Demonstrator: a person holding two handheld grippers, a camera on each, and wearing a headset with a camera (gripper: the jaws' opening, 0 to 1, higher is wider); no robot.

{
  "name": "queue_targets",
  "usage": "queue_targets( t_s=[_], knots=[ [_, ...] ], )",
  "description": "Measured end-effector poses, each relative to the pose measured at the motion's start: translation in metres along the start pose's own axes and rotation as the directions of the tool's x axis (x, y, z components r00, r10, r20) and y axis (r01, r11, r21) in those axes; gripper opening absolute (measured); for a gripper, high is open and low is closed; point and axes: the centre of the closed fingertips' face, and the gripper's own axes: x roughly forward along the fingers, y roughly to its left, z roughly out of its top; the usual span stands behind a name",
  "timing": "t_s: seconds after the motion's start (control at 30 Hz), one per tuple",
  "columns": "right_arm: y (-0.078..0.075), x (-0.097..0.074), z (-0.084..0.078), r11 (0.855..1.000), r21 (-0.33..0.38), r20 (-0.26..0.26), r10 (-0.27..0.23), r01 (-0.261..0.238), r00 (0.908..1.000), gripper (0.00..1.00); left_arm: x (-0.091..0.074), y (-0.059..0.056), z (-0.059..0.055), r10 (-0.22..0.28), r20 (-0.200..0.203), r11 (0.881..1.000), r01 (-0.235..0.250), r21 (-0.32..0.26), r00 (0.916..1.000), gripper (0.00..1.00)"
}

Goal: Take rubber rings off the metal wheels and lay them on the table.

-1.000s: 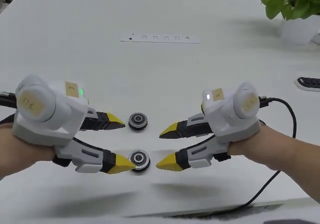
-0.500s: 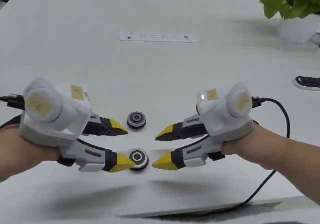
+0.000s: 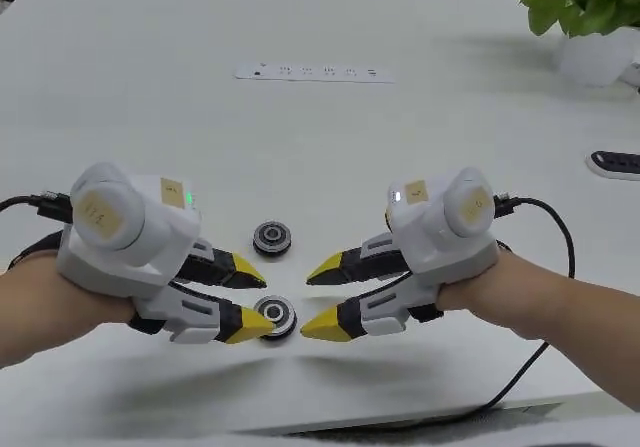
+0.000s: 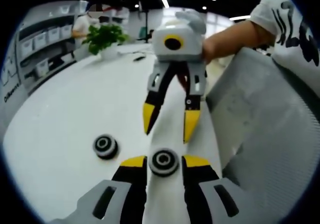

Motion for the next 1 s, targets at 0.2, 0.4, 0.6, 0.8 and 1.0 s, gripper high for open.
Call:
queue_targets(
  t_s=[0.2,0.4,0.6,0.8,1.0],
  knots=[
    [-0.0003,-0.0008,-0.0011,1.0,0.004,0.001,-0.002,0.002,1.0,0.34,0.004,-0.0016,-0.0008,-0.009,-0.006,1.0,0.009,-0.002,0.9999,0.23],
    [-0.0003,-0.0007,-0.0021,1.0,0.004,-0.001,-0.003,0.003,1.0,0.34,0.0081,-0.0031,-0.0041,-0.007,-0.026,1.0,0.007,0.006,0.9996,0.2],
    [-0.0003,-0.0004,-0.0029,1.0,0.005,-0.002,-0.005,0.005,1.0,0.34,0.0087,-0.0012,-0.0056,0.007,-0.038,1.0,-0.006,0.023,0.9993,0.15],
    [0.0003,0.0001,-0.0033,1.0,0.007,-0.002,-0.005,0.005,1.0,0.34,0.0083,0.0008,-0.0068,0.03,-0.045,0.999,-0.028,0.046,0.9985,0.15],
    [0.0008,0.0011,-0.0036,1.0,0.006,-0.004,-0.001,0.001,1.0,0.34,0.0093,0.0003,-0.0087,0.026,-0.047,0.999,-0.024,0.048,0.9985,0.16]
  ],
)
